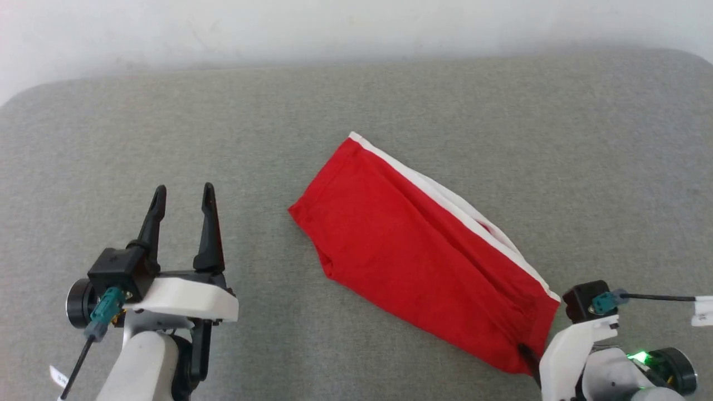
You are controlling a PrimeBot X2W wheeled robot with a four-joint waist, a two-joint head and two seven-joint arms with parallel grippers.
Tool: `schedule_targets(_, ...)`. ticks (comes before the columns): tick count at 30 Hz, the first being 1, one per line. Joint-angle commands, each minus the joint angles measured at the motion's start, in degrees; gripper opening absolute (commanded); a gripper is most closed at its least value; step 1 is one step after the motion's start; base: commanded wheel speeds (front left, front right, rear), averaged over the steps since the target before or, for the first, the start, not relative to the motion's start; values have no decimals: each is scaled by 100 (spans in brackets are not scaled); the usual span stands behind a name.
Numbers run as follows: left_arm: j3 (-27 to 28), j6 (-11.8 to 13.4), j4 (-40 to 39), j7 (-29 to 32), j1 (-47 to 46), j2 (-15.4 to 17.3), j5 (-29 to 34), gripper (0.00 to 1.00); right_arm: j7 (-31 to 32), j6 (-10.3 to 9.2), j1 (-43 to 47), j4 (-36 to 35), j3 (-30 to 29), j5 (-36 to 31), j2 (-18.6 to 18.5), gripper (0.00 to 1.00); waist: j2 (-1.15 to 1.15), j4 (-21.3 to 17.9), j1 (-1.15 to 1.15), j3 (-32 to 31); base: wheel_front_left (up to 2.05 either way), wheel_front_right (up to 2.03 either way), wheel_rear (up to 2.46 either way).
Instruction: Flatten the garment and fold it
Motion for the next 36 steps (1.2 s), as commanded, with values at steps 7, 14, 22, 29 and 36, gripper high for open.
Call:
schedule_targets(7,-8,59,-258,-26,242,-32,125,100,-218,-5,-415,827,213,-114,27,100,0,218,0,-16,0,0,0)
schedule_targets(14,20,56,-277,-27,448,-79,107,100,-441,-5,-661,1392,430,-40,-95,0,0,214,0,-76,0,0,0)
schedule_targets(22,-187,-122,-124,402,60,-111,27,100,-666,-5,-876,1298,492,231,-316,0,0,112,0,-16,0,0,0)
schedule_targets(29,-694,-314,848,2506,-1223,-309,-272,100,-669,-5,-1138,1113,679,402,-423,0,0,-77,0,166,0,0,0)
schedule_targets(36,-1141,-262,1799,4317,-2085,-334,-205,100,-664,-5,-1369,1063,883,522,-492,0,0,-297,0,375,0,0,0)
